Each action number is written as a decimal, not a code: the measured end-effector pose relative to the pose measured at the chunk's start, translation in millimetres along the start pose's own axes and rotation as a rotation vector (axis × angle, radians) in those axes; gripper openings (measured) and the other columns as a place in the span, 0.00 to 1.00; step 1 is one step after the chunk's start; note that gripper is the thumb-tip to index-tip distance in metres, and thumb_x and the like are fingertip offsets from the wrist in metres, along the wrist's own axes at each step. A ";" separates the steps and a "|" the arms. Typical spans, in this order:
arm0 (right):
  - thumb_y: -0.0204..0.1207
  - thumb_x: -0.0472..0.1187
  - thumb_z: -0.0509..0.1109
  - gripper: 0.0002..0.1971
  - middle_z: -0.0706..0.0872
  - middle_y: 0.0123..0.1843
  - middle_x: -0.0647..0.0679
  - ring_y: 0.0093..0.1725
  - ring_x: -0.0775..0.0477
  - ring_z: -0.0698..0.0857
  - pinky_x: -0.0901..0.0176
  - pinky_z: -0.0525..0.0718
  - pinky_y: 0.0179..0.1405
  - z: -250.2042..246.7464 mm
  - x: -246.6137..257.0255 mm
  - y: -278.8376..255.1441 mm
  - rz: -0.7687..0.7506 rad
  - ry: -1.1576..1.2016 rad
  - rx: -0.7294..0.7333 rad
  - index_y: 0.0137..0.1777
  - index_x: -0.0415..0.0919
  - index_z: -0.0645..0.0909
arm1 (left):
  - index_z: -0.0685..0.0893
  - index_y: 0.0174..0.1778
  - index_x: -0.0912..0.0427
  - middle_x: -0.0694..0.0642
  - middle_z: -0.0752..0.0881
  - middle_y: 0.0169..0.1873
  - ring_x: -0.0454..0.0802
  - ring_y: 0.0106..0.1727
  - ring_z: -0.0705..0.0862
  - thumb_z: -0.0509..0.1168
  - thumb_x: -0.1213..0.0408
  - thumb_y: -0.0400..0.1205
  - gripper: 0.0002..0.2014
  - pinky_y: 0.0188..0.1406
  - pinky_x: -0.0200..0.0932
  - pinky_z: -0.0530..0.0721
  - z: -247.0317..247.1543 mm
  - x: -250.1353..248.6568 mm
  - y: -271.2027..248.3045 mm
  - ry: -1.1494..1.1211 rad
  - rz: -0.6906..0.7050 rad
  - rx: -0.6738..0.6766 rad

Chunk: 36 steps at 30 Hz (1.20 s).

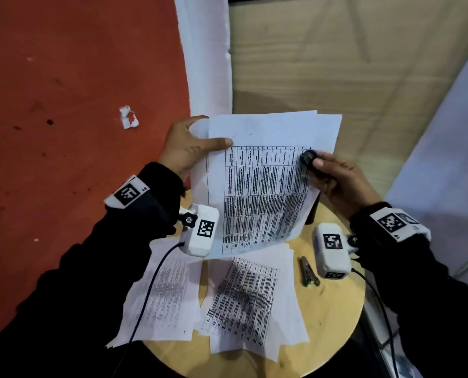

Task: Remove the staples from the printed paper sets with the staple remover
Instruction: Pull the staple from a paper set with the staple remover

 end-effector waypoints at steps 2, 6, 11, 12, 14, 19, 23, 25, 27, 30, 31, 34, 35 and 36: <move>0.59 0.32 0.80 0.16 0.90 0.37 0.52 0.36 0.57 0.85 0.71 0.79 0.35 -4.8 5.3 -1.2 -0.085 0.013 -0.208 0.49 0.40 0.86 | 0.82 0.59 0.73 0.66 0.88 0.53 0.58 0.52 0.88 0.82 0.64 0.54 0.37 0.60 0.55 0.84 0.3 -2.6 -1.7 -0.006 0.010 -0.022; 0.62 0.24 0.78 0.20 0.87 0.46 0.47 0.38 0.57 0.86 0.64 0.81 0.39 24.1 29.7 -9.7 -0.323 -0.115 -0.285 0.50 0.42 0.80 | 0.79 0.62 0.75 0.67 0.87 0.54 0.61 0.55 0.87 0.80 0.65 0.57 0.37 0.61 0.56 0.84 1.2 -5.6 -3.2 -0.015 0.023 -0.022; 0.57 0.29 0.82 0.25 0.86 0.49 0.52 0.47 0.65 0.85 0.74 0.79 0.51 92.0 32.9 -18.3 -0.515 -0.651 0.007 0.55 0.41 0.80 | 0.86 0.48 0.69 0.58 0.91 0.41 0.53 0.42 0.89 0.81 0.69 0.61 0.21 0.47 0.47 0.88 3.1 -9.9 -4.8 0.042 0.039 0.044; 0.57 0.32 0.83 0.26 0.86 0.50 0.50 0.49 0.61 0.84 0.77 0.77 0.52 99.7 29.0 -19.4 -0.569 -0.781 0.022 0.56 0.39 0.82 | 0.86 0.47 0.68 0.56 0.91 0.39 0.52 0.40 0.89 0.79 0.74 0.64 0.16 0.45 0.45 0.88 3.3 -10.7 -6.3 0.043 0.042 0.052; 0.57 0.35 0.82 0.25 0.86 0.52 0.42 0.51 0.52 0.83 0.78 0.74 0.51 112.6 20.9 -22.4 -0.728 -1.027 0.048 0.56 0.35 0.83 | 0.86 0.50 0.71 0.56 0.91 0.40 0.50 0.39 0.89 0.77 0.76 0.67 0.15 0.44 0.43 0.87 1.7 -9.6 -8.0 0.048 0.044 0.048; 0.58 0.39 0.76 0.20 0.86 0.51 0.41 0.46 0.37 0.86 0.53 0.84 0.36 138.6 28.7 -31.3 -0.960 -1.300 -0.020 0.52 0.38 0.85 | 0.86 0.53 0.74 0.66 0.89 0.49 0.58 0.48 0.89 0.79 0.65 0.62 0.25 0.52 0.50 0.87 3.1 -14.1 -9.7 0.062 0.086 0.041; 0.56 0.35 0.74 0.20 0.85 0.52 0.38 0.39 0.36 0.86 0.45 0.86 0.27 148.5 32.4 -36.5 -1.022 -1.287 0.097 0.52 0.35 0.85 | 0.87 0.50 0.72 0.69 0.89 0.49 0.57 0.46 0.88 0.79 0.63 0.60 0.24 0.55 0.55 0.85 9.0 -19.4 -12.2 0.043 0.115 0.060; 0.56 0.34 0.74 0.21 0.85 0.52 0.38 0.39 0.36 0.86 0.44 0.86 0.27 148.0 33.6 -35.9 -1.017 -1.274 0.131 0.52 0.35 0.85 | 0.86 0.49 0.72 0.69 0.89 0.49 0.56 0.45 0.88 0.78 0.68 0.63 0.21 0.56 0.55 0.85 12.6 -21.2 -14.3 0.018 0.110 0.084; 0.57 0.34 0.73 0.21 0.84 0.53 0.38 0.39 0.35 0.86 0.43 0.85 0.26 147.2 34.6 -34.1 -1.003 -1.261 0.158 0.53 0.35 0.85 | 0.85 0.50 0.74 0.68 0.89 0.48 0.56 0.45 0.89 0.77 0.71 0.64 0.19 0.56 0.54 0.85 13.7 -22.7 -14.7 -0.005 0.109 0.094; 0.57 0.33 0.73 0.21 0.85 0.52 0.38 0.39 0.35 0.85 0.43 0.85 0.27 146.7 37.5 -35.2 -1.002 -1.238 0.185 0.53 0.34 0.85 | 0.84 0.51 0.77 0.69 0.89 0.47 0.55 0.45 0.88 0.77 0.72 0.65 0.20 0.57 0.55 0.85 15.3 -25.5 -15.4 -0.013 0.118 0.101; 0.57 0.32 0.74 0.20 0.85 0.52 0.38 0.39 0.35 0.86 0.43 0.86 0.28 146.4 38.6 -36.4 -1.009 -1.236 0.188 0.53 0.34 0.86 | 0.85 0.50 0.76 0.66 0.89 0.45 0.54 0.44 0.88 0.77 0.72 0.66 0.18 0.56 0.54 0.85 15.7 -26.5 -15.5 -0.011 0.121 0.106; 0.58 0.31 0.74 0.19 0.85 0.51 0.38 0.39 0.35 0.86 0.43 0.86 0.27 145.8 40.7 -37.8 -1.022 -1.231 0.186 0.52 0.34 0.86 | 0.87 0.44 0.68 0.54 0.91 0.37 0.49 0.41 0.88 0.76 0.77 0.67 0.11 0.50 0.44 0.87 18.3 -31.2 -18.5 -0.004 0.134 0.139; 0.58 0.31 0.74 0.19 0.85 0.51 0.38 0.39 0.35 0.86 0.43 0.86 0.27 145.6 41.0 -37.7 -1.021 -1.230 0.186 0.52 0.35 0.86 | 0.87 0.43 0.66 0.51 0.91 0.35 0.48 0.40 0.88 0.75 0.78 0.68 0.09 0.48 0.42 0.87 19.6 -32.8 -19.6 -0.002 0.140 0.154; 0.58 0.32 0.74 0.19 0.85 0.51 0.38 0.40 0.35 0.86 0.43 0.86 0.28 145.5 41.0 -37.6 -1.020 -1.226 0.192 0.52 0.35 0.86 | 0.87 0.42 0.65 0.49 0.91 0.35 0.47 0.39 0.88 0.74 0.79 0.69 0.09 0.46 0.41 0.87 20.1 -34.1 -20.2 -0.004 0.148 0.163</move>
Point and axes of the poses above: each hand's wrist, its own y-axis towards the middle knuckle, its own z-axis out of the palm, x = y × z, the point moved 6 cm from there along y, towards the middle knuckle
